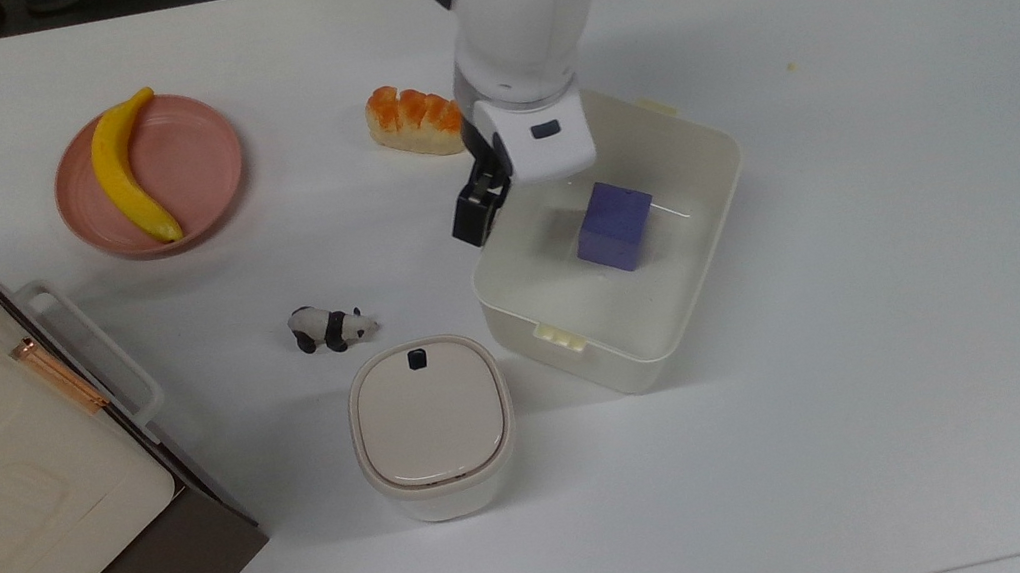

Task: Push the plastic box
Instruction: 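Push the clear box across the table toward the white round container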

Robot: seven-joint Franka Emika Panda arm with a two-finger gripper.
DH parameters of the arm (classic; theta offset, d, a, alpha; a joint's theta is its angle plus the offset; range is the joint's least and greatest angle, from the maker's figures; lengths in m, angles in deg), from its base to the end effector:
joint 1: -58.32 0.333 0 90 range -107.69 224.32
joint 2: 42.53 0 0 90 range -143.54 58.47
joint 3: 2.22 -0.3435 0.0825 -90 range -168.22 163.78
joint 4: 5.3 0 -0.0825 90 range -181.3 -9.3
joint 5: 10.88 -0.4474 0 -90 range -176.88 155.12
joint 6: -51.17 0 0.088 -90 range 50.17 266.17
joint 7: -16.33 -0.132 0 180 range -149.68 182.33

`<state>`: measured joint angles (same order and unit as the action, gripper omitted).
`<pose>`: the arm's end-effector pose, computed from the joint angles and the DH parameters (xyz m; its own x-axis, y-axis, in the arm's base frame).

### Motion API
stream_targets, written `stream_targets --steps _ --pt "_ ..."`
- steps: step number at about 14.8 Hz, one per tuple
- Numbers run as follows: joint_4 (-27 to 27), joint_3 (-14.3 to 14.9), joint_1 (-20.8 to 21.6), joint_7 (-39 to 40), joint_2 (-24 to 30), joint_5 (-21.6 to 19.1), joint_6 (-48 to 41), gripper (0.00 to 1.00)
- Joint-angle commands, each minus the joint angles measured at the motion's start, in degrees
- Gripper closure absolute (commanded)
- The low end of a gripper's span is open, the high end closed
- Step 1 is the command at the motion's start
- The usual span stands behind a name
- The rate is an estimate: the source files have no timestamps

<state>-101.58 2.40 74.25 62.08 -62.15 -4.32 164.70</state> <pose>0.7014 0.1348 0.3736 0.4987 0.8579 -0.1235 0.8667 -0.4953 0.0590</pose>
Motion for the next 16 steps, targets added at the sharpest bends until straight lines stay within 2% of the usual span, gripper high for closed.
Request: stream_targets --steps 1,7,11,12,14,16 --pt "2.14 0.47 2.35 -6.80 -0.33 0.12 1.25 0.00" --pt "2.24 0.21 1.92 -7.52 1.94 0.03 0.20 0.00" --pt "1.97 -0.32 -2.99 -9.88 6.60 -0.23 -6.03 0.00" --pt "1.97 -1.19 -5.01 -12.68 7.83 -0.23 -6.91 0.00" --pt "1.97 -5.05 -10.72 -25.83 10.91 -0.23 -9.55 0.00" --pt "2.06 -6.82 -13.72 -35.86 13.02 -0.23 -12.53 0.00"
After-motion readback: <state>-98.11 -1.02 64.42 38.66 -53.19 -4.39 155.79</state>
